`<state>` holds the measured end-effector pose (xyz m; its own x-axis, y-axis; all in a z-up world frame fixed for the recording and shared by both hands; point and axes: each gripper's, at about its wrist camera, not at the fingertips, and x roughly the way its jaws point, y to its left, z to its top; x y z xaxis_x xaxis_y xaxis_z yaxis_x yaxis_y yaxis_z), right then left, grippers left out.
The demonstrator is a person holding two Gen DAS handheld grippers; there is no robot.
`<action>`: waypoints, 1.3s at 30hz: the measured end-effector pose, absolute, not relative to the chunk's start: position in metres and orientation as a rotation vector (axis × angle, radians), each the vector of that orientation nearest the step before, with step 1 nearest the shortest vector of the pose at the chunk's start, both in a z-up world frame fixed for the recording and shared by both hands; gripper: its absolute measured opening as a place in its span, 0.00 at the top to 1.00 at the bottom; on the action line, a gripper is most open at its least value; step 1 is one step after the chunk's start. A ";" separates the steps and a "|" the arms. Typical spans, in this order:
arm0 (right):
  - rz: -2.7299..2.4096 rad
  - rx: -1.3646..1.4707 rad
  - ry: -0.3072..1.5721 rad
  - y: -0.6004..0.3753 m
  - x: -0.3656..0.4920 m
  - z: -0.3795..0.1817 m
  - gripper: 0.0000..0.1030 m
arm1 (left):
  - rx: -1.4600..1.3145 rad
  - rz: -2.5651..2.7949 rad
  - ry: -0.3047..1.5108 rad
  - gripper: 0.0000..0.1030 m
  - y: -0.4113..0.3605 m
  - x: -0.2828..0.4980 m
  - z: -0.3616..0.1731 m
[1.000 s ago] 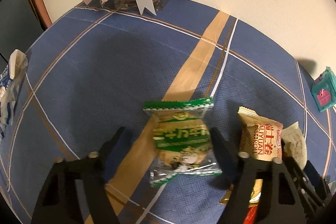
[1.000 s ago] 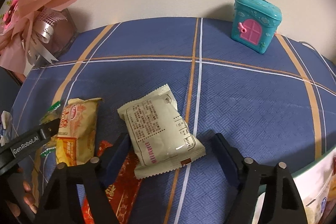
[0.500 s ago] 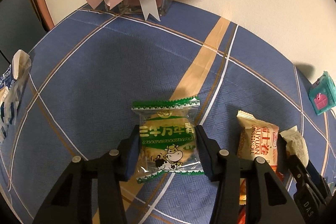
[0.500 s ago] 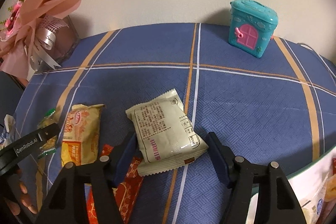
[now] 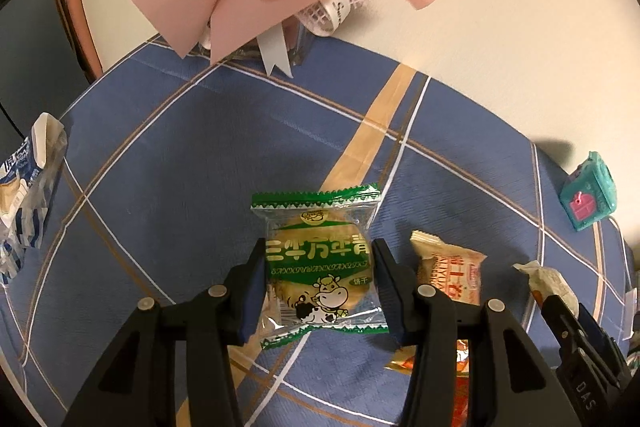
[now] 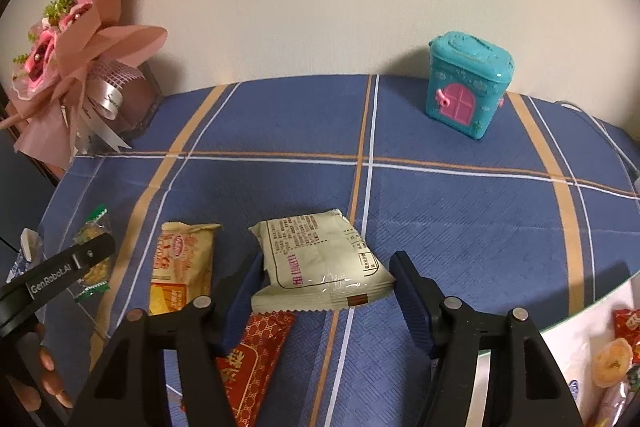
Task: Organize snacks
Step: 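Carry the green biscuit pack and white pack over the tray and open both tools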
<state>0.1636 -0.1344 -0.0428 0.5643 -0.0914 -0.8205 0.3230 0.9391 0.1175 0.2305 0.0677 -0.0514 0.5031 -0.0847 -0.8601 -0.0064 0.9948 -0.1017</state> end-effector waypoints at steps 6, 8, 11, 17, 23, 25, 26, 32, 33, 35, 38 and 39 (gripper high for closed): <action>-0.249 0.270 0.936 -0.137 0.161 -0.033 0.34 | -0.091 -0.054 1.051 0.50 0.063 0.226 -0.048; -0.249 0.268 0.935 -0.138 0.160 -0.029 0.34 | -0.089 -0.055 1.058 0.50 0.061 0.224 -0.047; -0.249 0.267 0.935 -0.140 0.156 -0.024 0.34 | -0.084 -0.059 1.066 0.50 0.056 0.221 -0.043; -0.262 0.271 0.936 -0.148 0.144 -0.012 0.34 | -0.086 -0.071 1.076 0.50 0.046 0.209 -0.031; -0.297 0.276 0.924 -0.163 0.121 0.011 0.34 | -0.099 -0.099 1.056 0.50 0.031 0.187 -0.002; -0.313 0.276 0.917 -0.169 0.111 0.020 0.34 | -0.094 -0.117 1.044 0.50 0.023 0.177 0.008; -0.319 0.275 0.913 -0.171 0.107 0.024 0.34 | -0.091 -0.123 1.040 0.50 0.020 0.173 0.011; -0.373 0.265 0.896 -0.194 0.074 0.050 0.34 | -0.068 -0.172 1.030 0.50 -0.006 0.146 0.028; -0.383 0.268 0.894 -0.199 0.069 0.053 0.34 | -0.061 -0.185 1.026 0.50 -0.012 0.140 0.032; -0.401 0.277 0.887 -0.208 0.058 0.062 0.34 | -0.049 -0.204 1.020 0.50 -0.021 0.131 0.037; -0.424 0.285 0.875 -0.221 0.043 0.074 0.34 | -0.027 -0.233 1.012 0.50 -0.035 0.115 0.043; -0.433 0.288 0.870 -0.225 0.038 0.077 0.34 | -0.020 -0.241 1.010 0.50 -0.039 0.111 0.044</action>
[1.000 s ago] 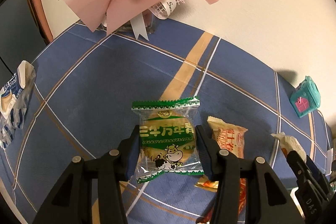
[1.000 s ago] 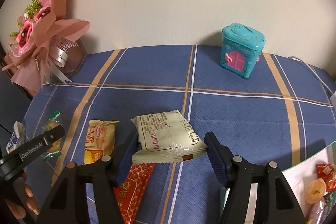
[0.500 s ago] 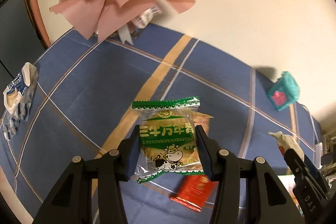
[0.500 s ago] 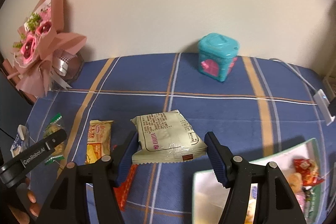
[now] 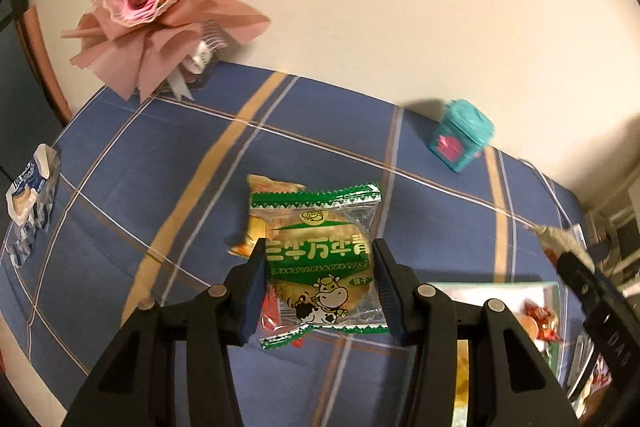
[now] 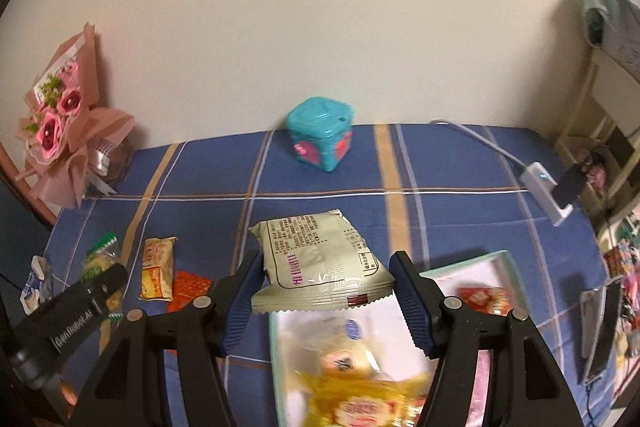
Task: Organize snacks
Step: 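Carry the green biscuit pack and white pack over the tray and open both tools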
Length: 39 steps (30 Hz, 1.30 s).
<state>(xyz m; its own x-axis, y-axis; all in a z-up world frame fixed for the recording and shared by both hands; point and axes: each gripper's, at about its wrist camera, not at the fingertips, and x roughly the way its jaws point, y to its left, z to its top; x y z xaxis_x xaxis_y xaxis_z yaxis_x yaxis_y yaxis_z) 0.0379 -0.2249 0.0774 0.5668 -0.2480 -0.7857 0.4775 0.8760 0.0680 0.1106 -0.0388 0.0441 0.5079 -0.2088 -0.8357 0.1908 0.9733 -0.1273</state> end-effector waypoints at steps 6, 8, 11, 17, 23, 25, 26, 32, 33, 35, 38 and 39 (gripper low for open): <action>-0.469 0.321 0.851 -0.246 0.008 0.091 0.34 | 0.045 -0.277 1.018 0.50 -0.065 0.081 0.040; -0.478 0.330 0.846 -0.250 -0.002 0.093 0.34 | 0.067 -0.291 1.028 0.50 -0.073 0.073 0.035; -0.486 0.349 0.846 -0.254 -0.017 0.094 0.34 | 0.092 -0.312 1.041 0.50 -0.082 0.061 0.029; -0.501 0.363 0.879 -0.260 -0.039 0.082 0.34 | 0.105 -0.363 1.082 0.50 -0.092 0.046 0.016; -0.521 0.380 0.940 -0.273 -0.049 0.057 0.34 | 0.119 -0.381 1.118 0.50 -0.100 0.047 0.002; -0.519 0.395 0.959 -0.278 -0.048 0.046 0.34 | 0.125 -0.388 1.126 0.50 -0.103 0.048 -0.003; -0.517 0.398 0.967 -0.279 -0.047 0.042 0.34 | 0.131 -0.390 1.129 0.50 -0.105 0.048 -0.007; -0.508 0.383 1.020 -0.281 -0.038 0.016 0.34 | 0.166 -0.393 1.149 0.50 -0.117 0.052 -0.024; -0.507 0.385 1.026 -0.281 -0.038 0.013 0.34 | 0.170 -0.395 1.150 0.50 -0.119 0.052 -0.025; -0.504 0.388 1.037 -0.283 -0.037 0.008 0.34 | 0.180 -0.403 1.146 0.50 -0.124 0.052 -0.028; -0.506 0.387 1.050 -0.285 -0.036 0.002 0.34 | 0.200 -0.414 1.142 0.50 -0.132 0.051 -0.030; -0.506 0.387 1.053 -0.286 -0.037 0.000 0.34 | 0.208 -0.418 1.139 0.50 -0.134 0.050 -0.031</action>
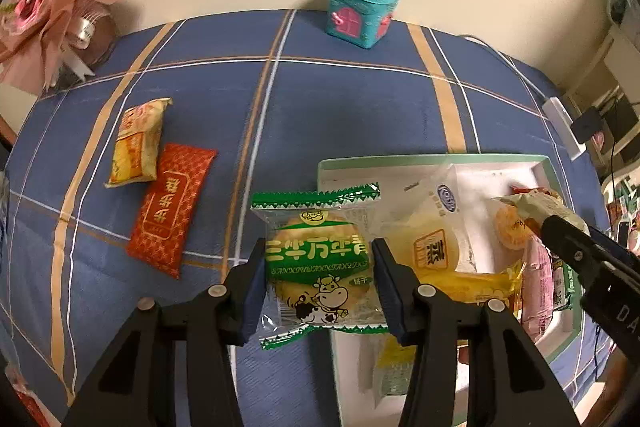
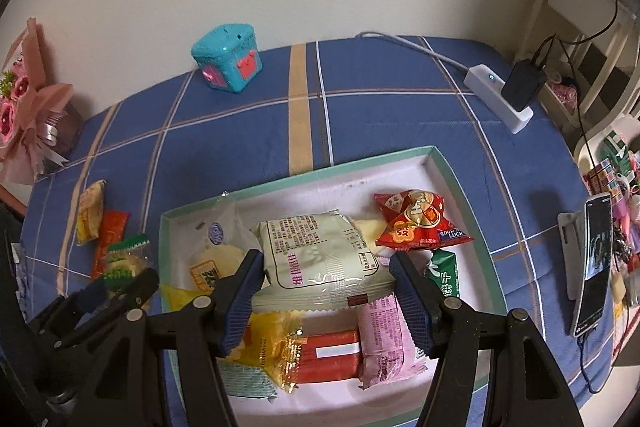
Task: Organize snacks
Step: 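Carry the green biscuit pack and white pack over the tray and open both tools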
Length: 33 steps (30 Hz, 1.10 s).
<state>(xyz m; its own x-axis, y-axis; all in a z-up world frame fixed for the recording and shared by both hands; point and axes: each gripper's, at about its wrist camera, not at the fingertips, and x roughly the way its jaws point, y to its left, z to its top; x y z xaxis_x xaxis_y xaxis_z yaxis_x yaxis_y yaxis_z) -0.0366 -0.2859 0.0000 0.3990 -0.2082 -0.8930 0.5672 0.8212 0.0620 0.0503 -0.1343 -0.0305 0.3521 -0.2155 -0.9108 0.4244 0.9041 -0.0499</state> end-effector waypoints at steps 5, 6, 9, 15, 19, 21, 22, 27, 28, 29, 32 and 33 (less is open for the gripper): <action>-0.506 0.395 1.064 -0.289 -0.037 -0.005 0.34 | 0.231 -0.437 1.143 0.50 -0.145 0.048 -0.035; -0.506 0.395 1.065 -0.290 -0.037 -0.006 0.34 | 0.230 -0.441 1.146 0.50 -0.146 0.047 -0.035; -0.504 0.402 1.070 -0.291 -0.037 -0.007 0.34 | 0.253 -0.446 1.139 0.50 -0.151 0.044 -0.036; -0.501 0.406 1.074 -0.292 -0.037 -0.009 0.34 | 0.252 -0.505 1.153 0.50 -0.161 0.037 -0.038; -0.504 0.405 1.085 -0.294 -0.038 -0.011 0.34 | 0.280 -0.516 1.157 0.50 -0.168 0.032 -0.041; -0.503 0.408 1.092 -0.294 -0.037 -0.013 0.34 | 0.283 -0.520 1.160 0.50 -0.169 0.031 -0.041; -0.501 0.407 1.096 -0.294 -0.037 -0.013 0.34 | 0.284 -0.521 1.162 0.50 -0.170 0.030 -0.042; -0.499 0.403 1.111 -0.293 -0.038 -0.015 0.34 | 0.288 -0.516 1.169 0.47 -0.170 0.029 -0.042; -0.499 0.401 1.116 -0.293 -0.037 -0.016 0.34 | 0.290 -0.513 1.170 0.44 -0.170 0.030 -0.042; -0.499 0.399 1.120 -0.292 -0.037 -0.016 0.34 | 0.288 -0.516 1.172 0.42 -0.170 0.030 -0.042; -0.504 0.384 1.136 -0.291 -0.036 -0.016 0.32 | 0.281 -0.519 1.183 0.36 -0.170 0.030 -0.041; -0.506 0.378 1.140 -0.290 -0.036 -0.016 0.32 | 0.284 -0.517 1.183 0.34 -0.170 0.029 -0.040</action>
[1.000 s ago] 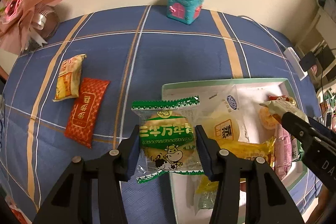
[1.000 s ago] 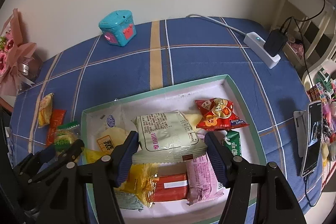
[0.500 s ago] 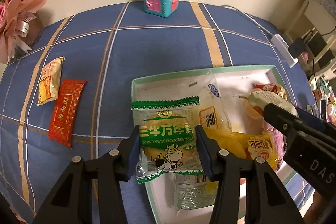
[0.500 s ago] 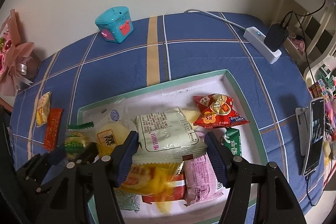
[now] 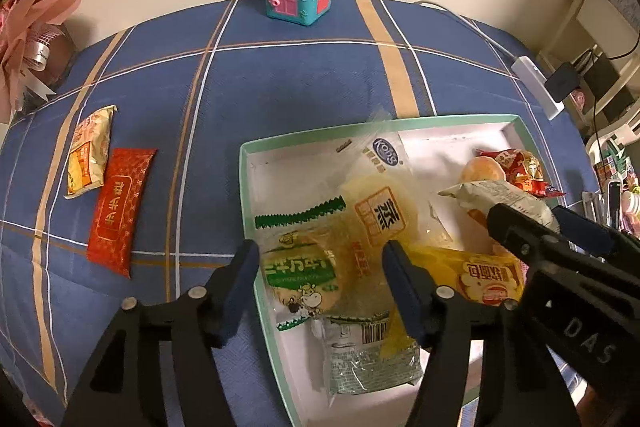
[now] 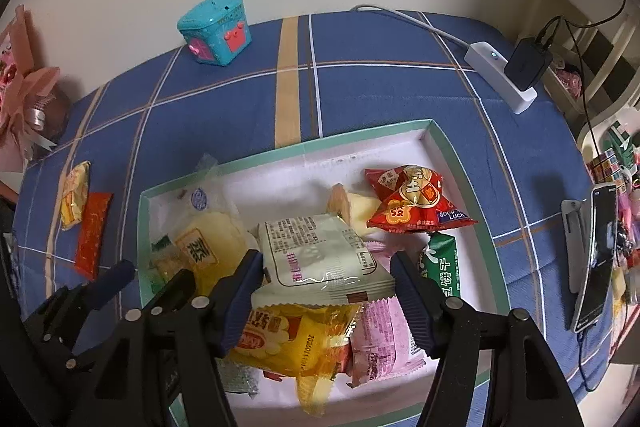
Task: Organize snacks
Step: 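Lift both tools out of the tray and move them back toward the remaining snacks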
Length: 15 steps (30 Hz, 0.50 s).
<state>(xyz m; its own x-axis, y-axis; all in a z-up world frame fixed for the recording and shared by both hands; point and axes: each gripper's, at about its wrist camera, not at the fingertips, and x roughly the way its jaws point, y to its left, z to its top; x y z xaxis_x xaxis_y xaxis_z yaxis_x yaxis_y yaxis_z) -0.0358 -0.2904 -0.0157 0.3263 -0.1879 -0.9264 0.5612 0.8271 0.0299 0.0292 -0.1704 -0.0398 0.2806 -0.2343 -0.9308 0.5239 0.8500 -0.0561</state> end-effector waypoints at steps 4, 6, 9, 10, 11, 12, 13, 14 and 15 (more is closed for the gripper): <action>-0.516 0.348 1.151 -0.287 -0.036 -0.013 0.26 | 0.286 -0.506 1.196 0.32 -0.167 0.029 -0.036; -0.516 0.342 1.150 -0.285 -0.037 -0.012 0.24 | 0.291 -0.488 1.200 0.32 -0.163 0.029 -0.034; -0.515 0.337 1.147 -0.284 -0.037 -0.009 0.23 | 0.307 -0.464 1.189 0.32 -0.159 0.030 -0.030; -0.514 0.336 1.145 -0.283 -0.037 -0.008 0.23 | 0.312 -0.457 1.186 0.32 -0.157 0.030 -0.029; -0.513 0.335 1.143 -0.283 -0.038 -0.007 0.22 | 0.315 -0.451 1.183 0.32 -0.156 0.030 -0.027; -0.512 0.332 1.142 -0.282 -0.038 -0.006 0.21 | 0.317 -0.447 1.181 0.32 -0.154 0.030 -0.026; -0.513 0.328 1.140 -0.281 -0.038 -0.005 0.21 | 0.320 -0.438 1.177 0.32 -0.152 0.031 -0.025; -0.514 0.324 1.139 -0.281 -0.038 -0.004 0.20 | 0.324 -0.429 1.175 0.31 -0.151 0.031 -0.024; -0.515 0.321 1.137 -0.279 -0.039 -0.002 0.20 | 0.327 -0.419 1.174 0.31 -0.149 0.032 -0.023</action>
